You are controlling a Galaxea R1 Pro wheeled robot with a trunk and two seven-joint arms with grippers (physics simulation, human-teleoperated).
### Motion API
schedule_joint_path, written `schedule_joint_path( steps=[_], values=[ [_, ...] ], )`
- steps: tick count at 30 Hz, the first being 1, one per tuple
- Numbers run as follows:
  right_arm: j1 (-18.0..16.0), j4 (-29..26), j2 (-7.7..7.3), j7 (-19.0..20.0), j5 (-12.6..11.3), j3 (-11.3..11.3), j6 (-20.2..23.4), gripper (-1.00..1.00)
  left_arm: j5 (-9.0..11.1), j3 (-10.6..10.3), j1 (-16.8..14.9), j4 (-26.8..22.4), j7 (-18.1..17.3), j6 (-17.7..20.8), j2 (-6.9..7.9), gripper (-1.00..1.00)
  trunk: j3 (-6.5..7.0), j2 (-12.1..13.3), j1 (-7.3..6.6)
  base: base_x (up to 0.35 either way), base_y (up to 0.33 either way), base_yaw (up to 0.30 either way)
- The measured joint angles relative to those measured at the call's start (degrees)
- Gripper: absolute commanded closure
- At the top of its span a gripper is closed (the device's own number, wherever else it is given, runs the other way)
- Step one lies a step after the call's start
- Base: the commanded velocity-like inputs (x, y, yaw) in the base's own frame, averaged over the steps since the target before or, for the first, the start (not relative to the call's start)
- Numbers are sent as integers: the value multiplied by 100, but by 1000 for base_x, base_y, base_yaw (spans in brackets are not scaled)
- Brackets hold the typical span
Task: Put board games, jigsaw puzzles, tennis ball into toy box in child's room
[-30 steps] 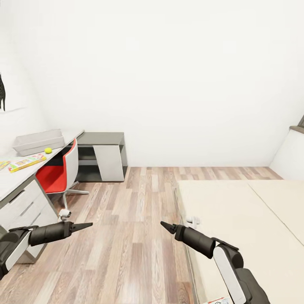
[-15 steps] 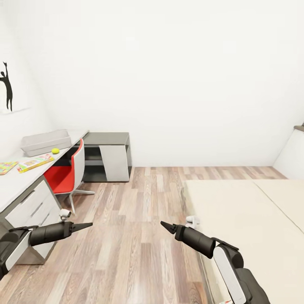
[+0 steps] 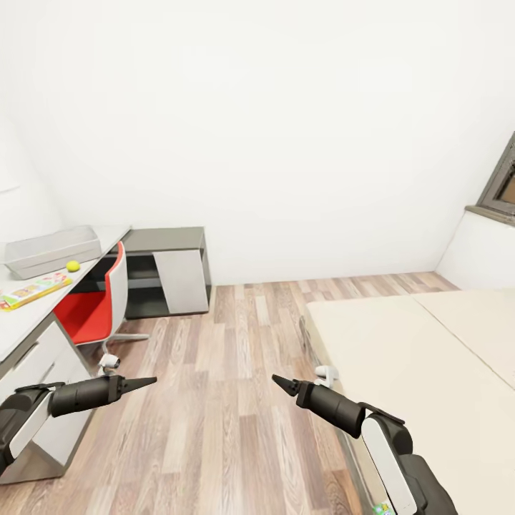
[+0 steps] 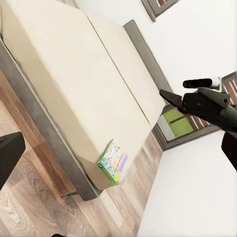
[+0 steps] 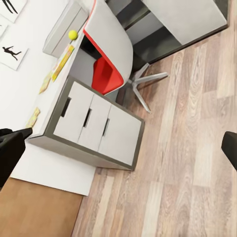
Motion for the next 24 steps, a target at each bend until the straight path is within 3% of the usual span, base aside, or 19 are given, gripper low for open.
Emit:
schedule_joint_path(
  steps=[12,24],
  values=[
    [0,145,0,0,7,-8,0,-100,0,0,0,0,-3,-10,-1,-100,0,0,0,169,255,-259],
    [0,212,0,0,16,-13,0,-100,0,0,0,0,-13,-9,0,-100,0,1,1,30,265,-262]
  ],
)
